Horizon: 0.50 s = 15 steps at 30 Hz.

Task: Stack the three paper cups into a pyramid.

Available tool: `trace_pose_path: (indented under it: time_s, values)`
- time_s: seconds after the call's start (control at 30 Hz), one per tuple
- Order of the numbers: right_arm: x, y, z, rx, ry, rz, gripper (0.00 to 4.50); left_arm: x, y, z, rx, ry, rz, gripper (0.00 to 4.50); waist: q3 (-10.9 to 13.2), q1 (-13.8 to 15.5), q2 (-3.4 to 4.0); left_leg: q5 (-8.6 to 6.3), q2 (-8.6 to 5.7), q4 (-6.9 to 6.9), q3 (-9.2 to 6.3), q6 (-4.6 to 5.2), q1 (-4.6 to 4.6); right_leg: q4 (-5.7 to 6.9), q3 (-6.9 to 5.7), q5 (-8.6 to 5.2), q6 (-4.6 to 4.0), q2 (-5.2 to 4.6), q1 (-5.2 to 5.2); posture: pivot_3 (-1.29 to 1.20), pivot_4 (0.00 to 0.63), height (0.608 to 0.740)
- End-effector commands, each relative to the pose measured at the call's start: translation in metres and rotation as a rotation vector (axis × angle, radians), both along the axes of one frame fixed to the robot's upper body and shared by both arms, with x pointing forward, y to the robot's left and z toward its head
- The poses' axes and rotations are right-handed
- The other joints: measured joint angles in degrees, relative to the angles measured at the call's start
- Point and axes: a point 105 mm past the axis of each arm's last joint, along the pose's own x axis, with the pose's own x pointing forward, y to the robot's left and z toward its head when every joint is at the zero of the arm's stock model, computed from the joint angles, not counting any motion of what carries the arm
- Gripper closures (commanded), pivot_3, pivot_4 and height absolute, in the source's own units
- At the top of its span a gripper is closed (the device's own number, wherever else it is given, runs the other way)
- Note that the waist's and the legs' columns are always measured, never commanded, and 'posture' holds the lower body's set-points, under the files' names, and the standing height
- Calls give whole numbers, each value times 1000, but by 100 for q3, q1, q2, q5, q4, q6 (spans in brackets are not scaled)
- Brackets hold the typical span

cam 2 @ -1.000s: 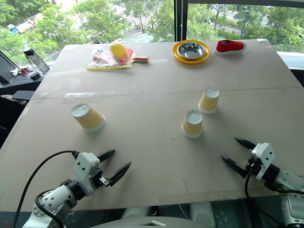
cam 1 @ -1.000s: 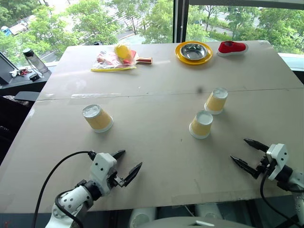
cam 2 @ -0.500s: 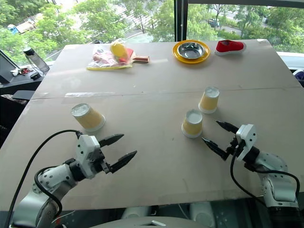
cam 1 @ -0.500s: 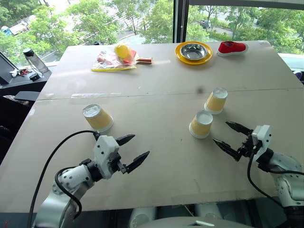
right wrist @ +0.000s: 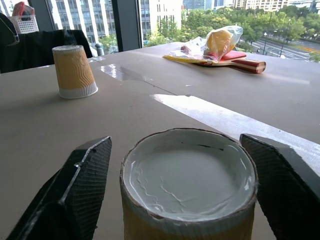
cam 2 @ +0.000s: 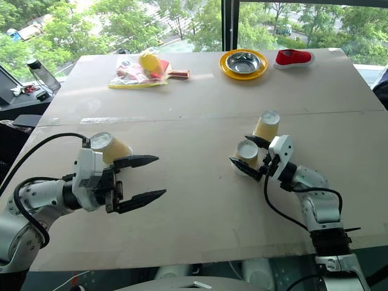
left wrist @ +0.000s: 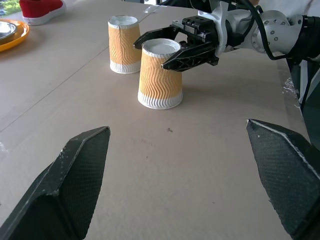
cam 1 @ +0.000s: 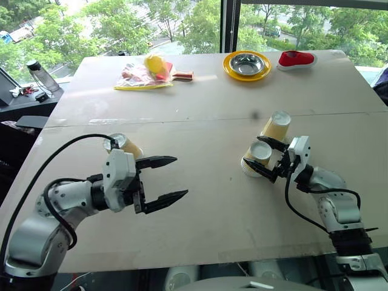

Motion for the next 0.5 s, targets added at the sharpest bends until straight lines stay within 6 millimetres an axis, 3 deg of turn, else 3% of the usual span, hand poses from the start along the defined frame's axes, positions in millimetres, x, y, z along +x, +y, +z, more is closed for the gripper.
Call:
trace_pose_path:
  time_s: [0.03,0.13,0.23,0.5]
  values:
    - [0,1,6,-5,-38,15,2184,-4,0,7,3,-25,-12,0,0,-2,0,0,1,0,-1,0,0,0,0,0,0,2,0,0,150,740]
    - [0,4,8,0,-37,21,2210,-5,0,6,3,-24,-1,0,0,-2,0,0,2,0,0,0,0,1,1,0,0,3,0,0,150,740]
    - [4,19,12,-3,-38,47,2210,0,6,8,-25,-33,73,0,0,-24,0,0,2,1,3,0,2,2,5,1,0,2,0,0,150,740]
    - [53,95,29,-11,-18,39,2210,16,17,11,-75,-51,330,0,2,-145,0,1,5,1,0,-2,2,22,11,2,0,12,-13,0,150,740]
